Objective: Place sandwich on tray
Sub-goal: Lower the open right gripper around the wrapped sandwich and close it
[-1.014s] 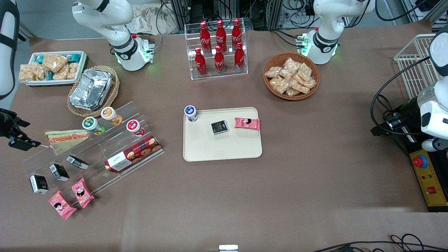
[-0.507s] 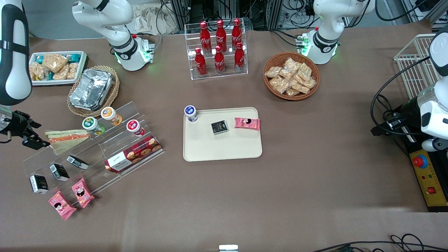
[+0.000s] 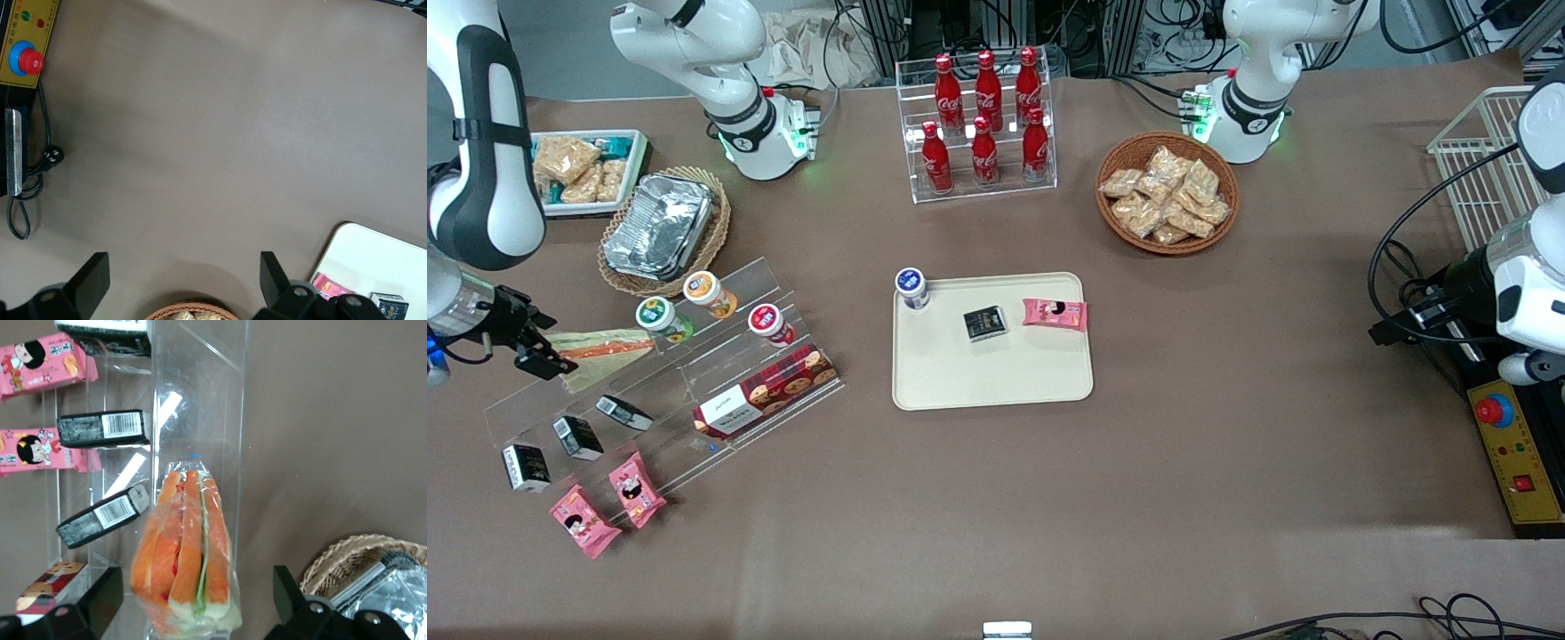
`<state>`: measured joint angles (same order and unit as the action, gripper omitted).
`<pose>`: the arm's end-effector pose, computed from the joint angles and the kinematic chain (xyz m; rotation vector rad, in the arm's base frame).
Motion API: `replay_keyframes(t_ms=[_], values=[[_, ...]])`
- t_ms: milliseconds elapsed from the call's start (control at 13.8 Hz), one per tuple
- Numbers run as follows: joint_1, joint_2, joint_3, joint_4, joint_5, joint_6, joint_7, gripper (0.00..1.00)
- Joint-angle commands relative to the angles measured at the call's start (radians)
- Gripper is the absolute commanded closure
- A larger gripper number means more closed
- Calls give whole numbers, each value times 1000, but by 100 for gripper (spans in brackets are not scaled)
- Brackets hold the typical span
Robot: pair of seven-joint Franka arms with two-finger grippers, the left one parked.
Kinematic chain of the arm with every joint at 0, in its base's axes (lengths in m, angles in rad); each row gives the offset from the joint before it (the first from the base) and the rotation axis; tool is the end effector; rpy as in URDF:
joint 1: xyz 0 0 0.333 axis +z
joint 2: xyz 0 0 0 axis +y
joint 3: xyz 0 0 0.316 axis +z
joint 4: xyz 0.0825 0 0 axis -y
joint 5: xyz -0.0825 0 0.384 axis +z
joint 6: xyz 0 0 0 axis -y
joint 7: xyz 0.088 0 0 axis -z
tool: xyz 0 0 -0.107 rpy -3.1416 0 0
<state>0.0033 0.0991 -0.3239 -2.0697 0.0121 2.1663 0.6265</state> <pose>0.5368 -0.1751 0.3869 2.7736 -1.4305 0.0093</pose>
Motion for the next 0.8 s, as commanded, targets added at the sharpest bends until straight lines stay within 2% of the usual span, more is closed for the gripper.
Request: replay_keyframes(t_ms=[0, 145, 217, 507, 580, 652, 725], values=[[4, 24, -9, -17, 25, 49, -65, 0], [4, 42, -9, -17, 26, 69, -65, 3], [4, 51, -9, -17, 28, 82, -67, 10], [9, 79, -9, -14, 46, 101, -91, 69], [7, 79, -7, -15, 51, 99, -126, 88], [7, 80, -9, -10, 84, 96, -140, 100], [7, 80, -9, -9, 112, 90, -161, 100]])
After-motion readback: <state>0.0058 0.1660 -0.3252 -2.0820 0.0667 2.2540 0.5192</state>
